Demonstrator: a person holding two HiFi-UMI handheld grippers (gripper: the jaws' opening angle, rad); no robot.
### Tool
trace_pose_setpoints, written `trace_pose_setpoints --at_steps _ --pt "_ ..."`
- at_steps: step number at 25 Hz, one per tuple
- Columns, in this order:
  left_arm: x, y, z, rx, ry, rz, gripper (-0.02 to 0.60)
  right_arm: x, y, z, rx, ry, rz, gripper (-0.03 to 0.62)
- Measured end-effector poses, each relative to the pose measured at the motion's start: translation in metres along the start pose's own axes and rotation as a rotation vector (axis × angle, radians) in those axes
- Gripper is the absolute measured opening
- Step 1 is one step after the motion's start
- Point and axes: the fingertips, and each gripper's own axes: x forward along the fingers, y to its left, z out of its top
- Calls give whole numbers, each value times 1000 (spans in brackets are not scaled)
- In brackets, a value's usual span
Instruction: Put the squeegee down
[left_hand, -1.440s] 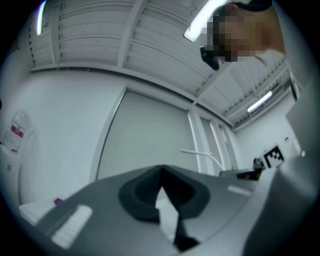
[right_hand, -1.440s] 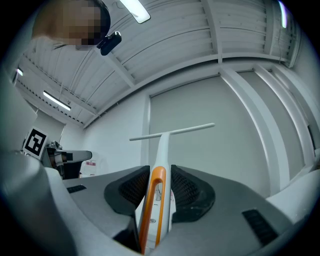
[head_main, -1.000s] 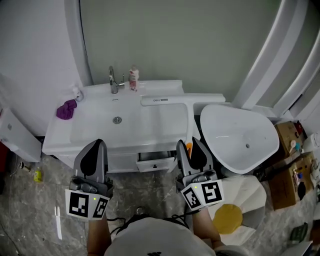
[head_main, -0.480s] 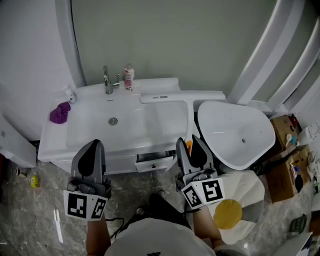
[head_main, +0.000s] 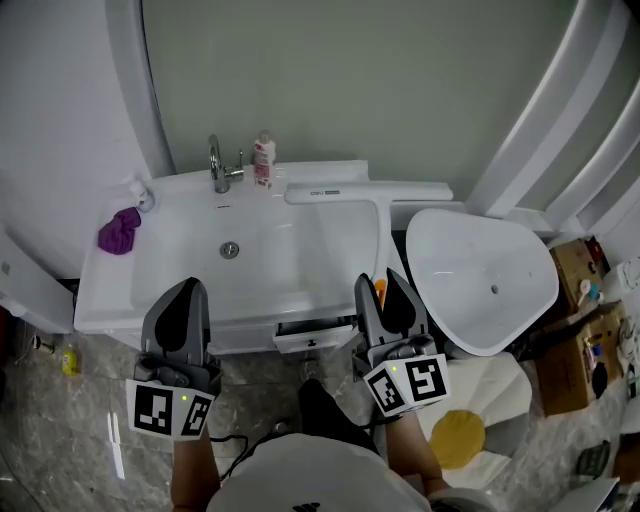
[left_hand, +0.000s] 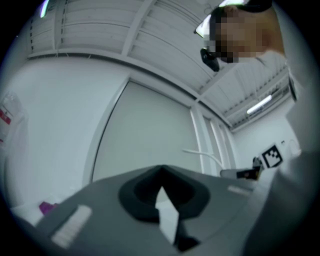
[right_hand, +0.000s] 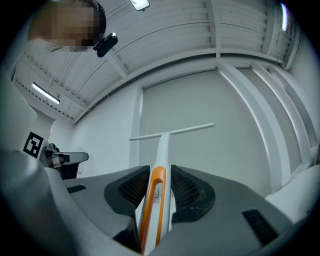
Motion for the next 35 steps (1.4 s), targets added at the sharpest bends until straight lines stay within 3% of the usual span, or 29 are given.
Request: trace_pose_setpoints --at_steps 18,35 --pt "131 34 -18 4 -24 35 7 118 -75 -7 10 6 24 132" --pt "199 30 -35 36 -34 107 8 184 -139 -29 64 34 84 132"
